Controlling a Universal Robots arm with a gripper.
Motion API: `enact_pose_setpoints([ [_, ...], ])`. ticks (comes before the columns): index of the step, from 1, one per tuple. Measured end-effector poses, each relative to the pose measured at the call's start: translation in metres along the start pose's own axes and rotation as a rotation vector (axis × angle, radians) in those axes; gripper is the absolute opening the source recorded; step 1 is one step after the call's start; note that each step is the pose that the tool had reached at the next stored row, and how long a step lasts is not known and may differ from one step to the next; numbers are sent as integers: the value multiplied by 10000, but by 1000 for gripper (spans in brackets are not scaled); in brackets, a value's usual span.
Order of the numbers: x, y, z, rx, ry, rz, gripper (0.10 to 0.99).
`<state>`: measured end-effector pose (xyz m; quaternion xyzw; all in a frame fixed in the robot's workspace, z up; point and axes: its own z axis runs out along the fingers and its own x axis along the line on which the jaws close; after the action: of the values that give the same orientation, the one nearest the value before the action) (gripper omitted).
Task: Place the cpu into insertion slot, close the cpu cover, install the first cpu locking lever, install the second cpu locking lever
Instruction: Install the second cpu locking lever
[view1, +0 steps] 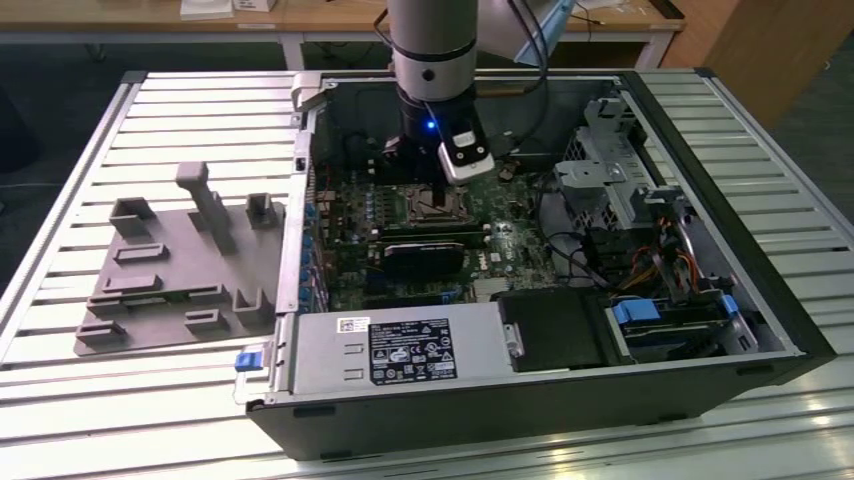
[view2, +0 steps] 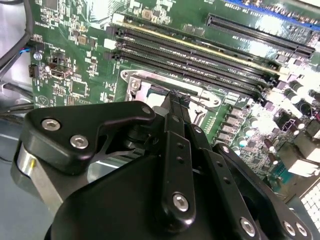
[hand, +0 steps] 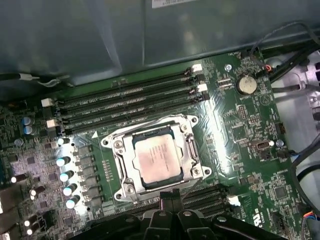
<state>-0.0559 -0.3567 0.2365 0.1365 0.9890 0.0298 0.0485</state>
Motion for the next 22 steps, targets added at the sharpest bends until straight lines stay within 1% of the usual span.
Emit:
enact_pose_setpoints([
  [2,-1,1,-13,-3,-1,0,106],
  [7,-7,6,-79,-7,-10,-1,106],
  [10,-10,-4,-83,-8,-10,0,106],
  [16,-45,-127,-90,-6,-10,5,106],
  [20,-52,-164,-79,-20,-5,-33,106],
  [22,-47,-170,-65,-43,9,-203,106],
])
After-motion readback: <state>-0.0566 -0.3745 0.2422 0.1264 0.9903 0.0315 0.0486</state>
